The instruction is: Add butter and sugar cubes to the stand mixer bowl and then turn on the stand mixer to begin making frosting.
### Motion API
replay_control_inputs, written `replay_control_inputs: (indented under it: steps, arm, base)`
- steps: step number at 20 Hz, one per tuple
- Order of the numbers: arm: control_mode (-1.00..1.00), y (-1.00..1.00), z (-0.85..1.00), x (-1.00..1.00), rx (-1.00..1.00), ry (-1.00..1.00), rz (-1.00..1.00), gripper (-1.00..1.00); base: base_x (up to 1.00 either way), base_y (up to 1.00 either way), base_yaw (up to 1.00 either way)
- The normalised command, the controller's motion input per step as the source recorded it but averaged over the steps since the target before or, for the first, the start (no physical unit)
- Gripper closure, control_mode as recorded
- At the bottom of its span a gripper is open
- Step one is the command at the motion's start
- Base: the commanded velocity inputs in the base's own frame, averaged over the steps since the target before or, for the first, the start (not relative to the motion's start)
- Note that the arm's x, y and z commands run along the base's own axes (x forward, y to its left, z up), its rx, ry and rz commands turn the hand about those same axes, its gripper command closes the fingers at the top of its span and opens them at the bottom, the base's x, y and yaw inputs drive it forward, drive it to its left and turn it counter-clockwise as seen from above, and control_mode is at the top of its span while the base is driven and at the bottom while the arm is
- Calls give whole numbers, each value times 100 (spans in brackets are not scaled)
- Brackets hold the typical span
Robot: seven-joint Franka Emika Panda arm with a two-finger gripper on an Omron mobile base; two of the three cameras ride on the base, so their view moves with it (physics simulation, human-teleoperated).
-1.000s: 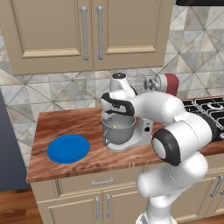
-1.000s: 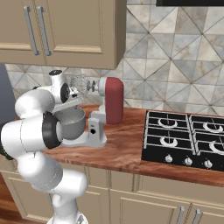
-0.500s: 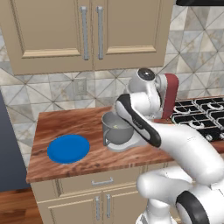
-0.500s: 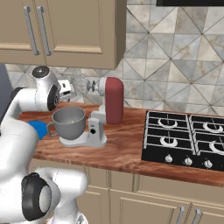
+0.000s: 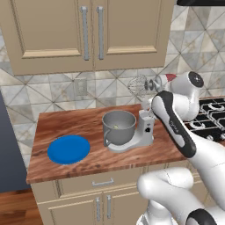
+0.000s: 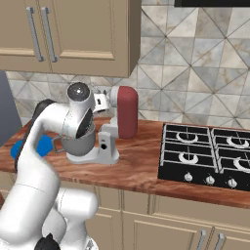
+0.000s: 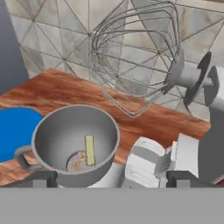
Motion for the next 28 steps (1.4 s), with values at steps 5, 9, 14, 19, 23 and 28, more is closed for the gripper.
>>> replay_control_inputs:
  steps: [5,9,14,19,23,28]
  arm:
    - [-100,-100,23,18,19,0,-6,-100]
    - [-100,-100,27,21,19,1,-4,-100]
    - [-100,-80,16,42,18,4,-1,-100]
    - [-100,-54,0,60,25,6,0,-100]
    - [-100,-26,0,41,32,8,0,-100]
    - [-100,-4,-3,40,30,11,3,-100]
  base:
    - [0,0,0]
    - [0,0,0]
    - [0,0,0]
    - [0,0,0]
    - [0,0,0]
    - [0,0,0]
